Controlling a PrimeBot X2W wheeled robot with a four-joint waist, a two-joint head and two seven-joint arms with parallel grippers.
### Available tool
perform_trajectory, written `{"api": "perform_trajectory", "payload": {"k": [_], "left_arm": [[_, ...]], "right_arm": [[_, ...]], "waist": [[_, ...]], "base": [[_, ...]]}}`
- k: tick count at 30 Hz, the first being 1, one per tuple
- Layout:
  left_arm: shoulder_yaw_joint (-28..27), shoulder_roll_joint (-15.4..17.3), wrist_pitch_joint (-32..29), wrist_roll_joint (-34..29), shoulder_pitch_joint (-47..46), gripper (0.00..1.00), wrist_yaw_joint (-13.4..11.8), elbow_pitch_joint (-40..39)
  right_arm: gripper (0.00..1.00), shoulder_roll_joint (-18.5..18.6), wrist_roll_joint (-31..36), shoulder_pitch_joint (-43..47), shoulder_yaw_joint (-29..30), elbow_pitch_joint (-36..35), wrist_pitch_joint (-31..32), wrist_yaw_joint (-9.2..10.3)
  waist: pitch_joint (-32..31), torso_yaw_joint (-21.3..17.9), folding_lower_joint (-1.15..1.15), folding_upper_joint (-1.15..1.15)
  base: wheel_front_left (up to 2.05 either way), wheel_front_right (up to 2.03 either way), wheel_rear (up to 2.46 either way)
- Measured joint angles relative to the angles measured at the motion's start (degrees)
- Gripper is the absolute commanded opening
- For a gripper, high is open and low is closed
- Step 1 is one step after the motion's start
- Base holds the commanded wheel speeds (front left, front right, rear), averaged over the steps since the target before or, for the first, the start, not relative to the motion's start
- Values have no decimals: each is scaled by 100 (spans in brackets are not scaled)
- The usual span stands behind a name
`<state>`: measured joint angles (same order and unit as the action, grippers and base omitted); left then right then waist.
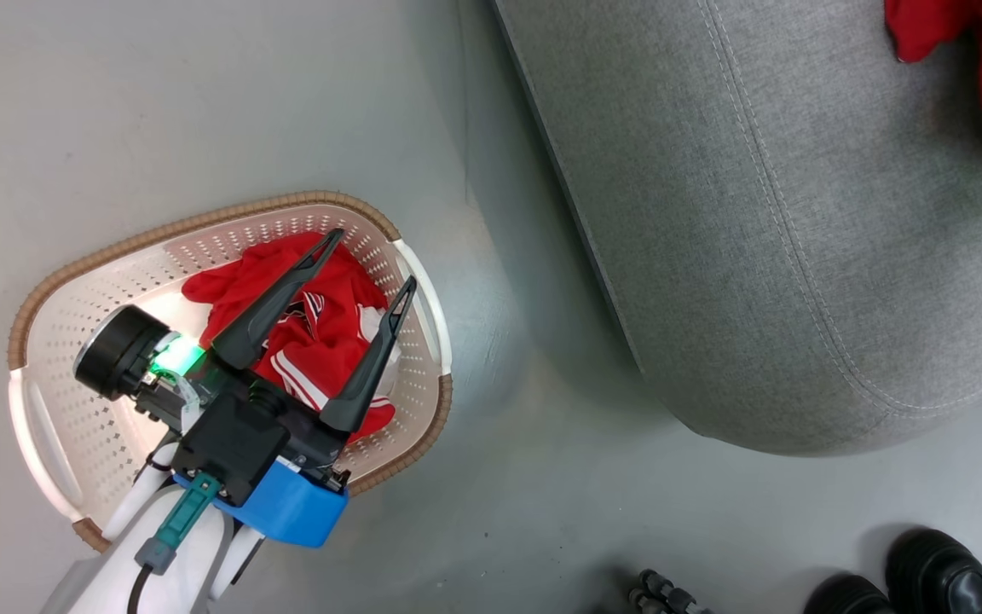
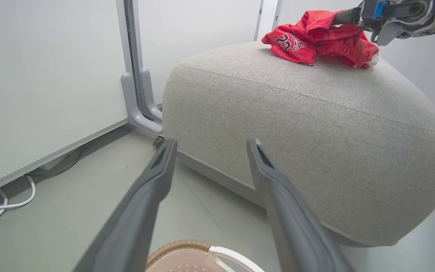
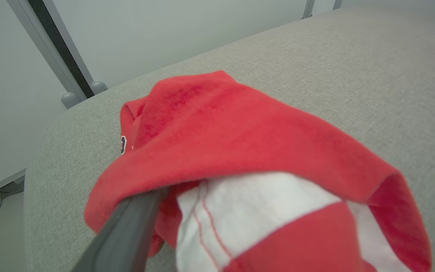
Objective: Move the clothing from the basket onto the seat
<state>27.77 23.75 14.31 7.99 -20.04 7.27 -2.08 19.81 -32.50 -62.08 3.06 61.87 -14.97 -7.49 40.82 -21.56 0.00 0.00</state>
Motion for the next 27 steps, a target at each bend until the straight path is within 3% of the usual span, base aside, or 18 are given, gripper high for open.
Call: {"api": "perform_trajectory", "payload": {"k": [11,27], "left_arm": [[170,-293,60,70,-121,100,0,338],[103,-1101,68,264,41,100,4,836]], "right_arm": [[100,129,178,271,-20,36,-1,-1],[100,285,700,1301,-277,-156,-2,-1]], "waist": [[-376,149,0,0],[-1473,574,0,0]], "base": [[0,0,0],[0,0,0]]}}
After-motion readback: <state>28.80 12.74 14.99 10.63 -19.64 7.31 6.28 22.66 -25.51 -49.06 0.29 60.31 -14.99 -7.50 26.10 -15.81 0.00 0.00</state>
